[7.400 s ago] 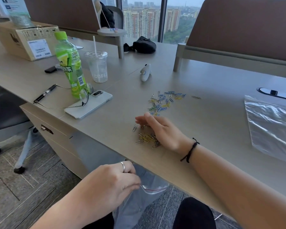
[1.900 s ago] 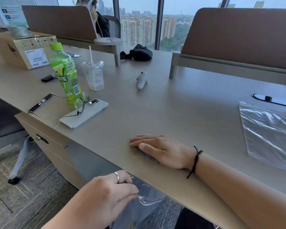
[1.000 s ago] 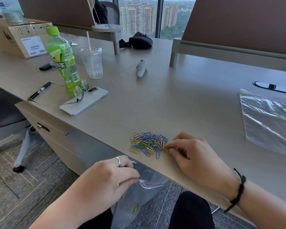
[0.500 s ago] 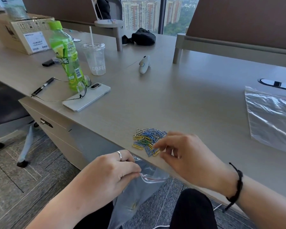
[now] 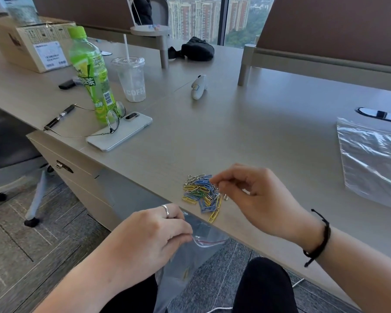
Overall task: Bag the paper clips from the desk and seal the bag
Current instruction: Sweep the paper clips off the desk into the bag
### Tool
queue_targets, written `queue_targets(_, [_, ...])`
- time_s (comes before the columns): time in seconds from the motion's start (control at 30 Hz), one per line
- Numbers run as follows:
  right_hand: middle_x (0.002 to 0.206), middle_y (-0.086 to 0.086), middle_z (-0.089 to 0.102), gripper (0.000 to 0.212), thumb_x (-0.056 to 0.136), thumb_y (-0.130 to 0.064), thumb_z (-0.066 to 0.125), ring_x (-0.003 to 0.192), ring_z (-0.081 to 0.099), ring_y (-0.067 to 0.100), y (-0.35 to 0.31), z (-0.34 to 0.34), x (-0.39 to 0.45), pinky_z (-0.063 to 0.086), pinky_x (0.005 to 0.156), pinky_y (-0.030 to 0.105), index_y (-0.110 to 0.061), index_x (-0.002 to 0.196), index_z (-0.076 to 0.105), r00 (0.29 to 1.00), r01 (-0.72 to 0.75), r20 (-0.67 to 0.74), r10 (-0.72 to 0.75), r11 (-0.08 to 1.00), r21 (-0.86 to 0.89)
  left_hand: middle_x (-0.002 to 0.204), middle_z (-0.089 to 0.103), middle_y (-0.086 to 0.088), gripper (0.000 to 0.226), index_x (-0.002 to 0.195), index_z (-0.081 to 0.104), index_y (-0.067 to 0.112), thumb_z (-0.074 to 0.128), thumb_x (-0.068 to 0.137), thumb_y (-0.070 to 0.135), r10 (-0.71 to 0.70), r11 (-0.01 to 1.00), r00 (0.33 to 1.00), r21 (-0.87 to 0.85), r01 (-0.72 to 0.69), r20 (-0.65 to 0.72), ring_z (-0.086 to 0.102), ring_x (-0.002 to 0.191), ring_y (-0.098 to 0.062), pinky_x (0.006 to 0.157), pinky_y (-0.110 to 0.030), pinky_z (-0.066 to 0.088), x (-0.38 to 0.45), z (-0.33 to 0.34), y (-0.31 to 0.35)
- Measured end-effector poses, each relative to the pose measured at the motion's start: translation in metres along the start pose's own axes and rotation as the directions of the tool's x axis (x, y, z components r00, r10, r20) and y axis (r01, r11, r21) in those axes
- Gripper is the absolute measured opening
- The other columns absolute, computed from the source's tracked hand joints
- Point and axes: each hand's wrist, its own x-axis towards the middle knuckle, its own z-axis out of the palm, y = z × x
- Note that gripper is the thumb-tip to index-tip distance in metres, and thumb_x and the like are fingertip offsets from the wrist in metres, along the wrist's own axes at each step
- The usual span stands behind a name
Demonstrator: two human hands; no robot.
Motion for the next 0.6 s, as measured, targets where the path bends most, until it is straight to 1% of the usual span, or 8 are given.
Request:
queue_targets(0.07, [0.092,-0.010,0.073,0.021,0.093,-0.007,0.062,0.086,0.068,0.008,-0.001,0.001,0.003,0.053,0.083,0.029,-0.022,0.101,0.075,1.000,-0.007,0.026,0.007,1.000,0.007,0.093,0.059,0.018,0.021,0.093,0.073,0.032,0.054,0.094,0.040,-0.009,1.000,1.000,0.002,0.009,-0.001,0.061,0.069,-0.003,0.061,-0.027,0.053,0.000,-0.001,0.000])
queue_targets(0.17, [0.097,-0.011,0.073,0.024,0.091,-0.005,0.062,0.089,0.066,0.004,-0.004,0.006,-0.004,0.051,0.083,0.023,-0.018,0.105,0.076,0.991,0.094,0.109,-0.081,0.988,-0.123,0.093,0.058,0.018,0.020,0.092,0.072,0.032,0.054,0.095,0.040,-0.014,1.000,1.000,-0.002,0.014,0.002,0.061,0.070,-0.003,0.062,-0.027,0.053,0.000,-0.003,0.000])
queue_targets(0.2, [0.098,-0.010,0.072,0.025,0.090,-0.003,0.062,0.090,0.066,0.003,-0.005,0.008,-0.007,0.051,0.083,0.022,-0.017,0.105,0.076,0.985,0.122,0.140,-0.103,0.983,-0.137,0.092,0.058,0.018,0.020,0.092,0.072,0.032,0.054,0.095,0.040,-0.014,1.000,1.000,-0.007,0.014,0.002,0.061,0.070,-0.003,0.062,-0.028,0.053,0.000,-0.003,0.000])
queue_targets(0.33, [0.100,-0.009,0.072,0.028,0.090,0.001,0.062,0.091,0.066,0.004,-0.007,0.016,-0.011,0.052,0.082,0.021,-0.016,0.107,0.076,0.972,0.152,0.198,-0.127,0.981,-0.117,0.091,0.057,0.017,0.020,0.092,0.072,0.032,0.054,0.095,0.041,-0.007,1.000,1.000,-0.012,0.007,0.004,0.061,0.070,-0.005,0.061,-0.030,0.053,-0.001,-0.002,0.001])
queue_targets(0.43, [0.101,-0.011,0.072,0.031,0.090,0.003,0.061,0.095,0.066,0.003,-0.011,0.020,-0.015,0.053,0.086,0.022,-0.018,0.108,0.076,0.962,0.097,0.260,-0.082,0.994,-0.046,0.091,0.057,0.018,0.020,0.092,0.071,0.032,0.054,0.095,0.041,-0.003,1.000,1.000,-0.021,0.003,0.006,0.060,0.071,-0.005,0.062,-0.029,0.052,0.000,-0.002,0.001])
queue_targets(0.5, [0.099,-0.008,0.074,0.032,0.090,0.006,0.059,0.094,0.068,0.001,-0.014,0.018,-0.015,0.054,0.088,0.021,-0.016,0.108,0.076,0.962,-0.007,0.274,-0.012,0.998,0.067,0.092,0.057,0.017,0.020,0.092,0.071,0.032,0.054,0.095,0.041,-0.006,1.000,1.000,-0.031,0.006,-0.001,0.061,0.070,-0.005,0.061,-0.030,0.052,0.000,-0.002,0.001])
queue_targets(0.57, [0.091,-0.002,0.076,0.034,0.089,0.010,0.059,0.085,0.070,0.005,-0.013,0.013,-0.012,0.056,0.085,0.026,-0.017,0.101,0.076,0.978,-0.086,0.205,0.048,0.980,0.181,0.092,0.058,0.017,0.021,0.092,0.072,0.031,0.054,0.096,0.041,-0.009,1.000,1.000,-0.029,0.008,-0.008,0.060,0.069,-0.005,0.061,-0.029,0.052,0.001,-0.002,0.000])
queue_targets(0.6, [0.088,-0.001,0.076,0.035,0.089,0.010,0.059,0.082,0.070,0.009,-0.010,0.010,-0.009,0.057,0.085,0.030,-0.020,0.098,0.076,0.987,-0.097,0.146,0.069,0.975,0.199,0.092,0.058,0.017,0.023,0.091,0.072,0.030,0.053,0.096,0.041,-0.008,1.000,1.000,-0.022,0.007,-0.008,0.059,0.068,-0.005,0.061,-0.029,0.052,0.000,-0.003,0.000])
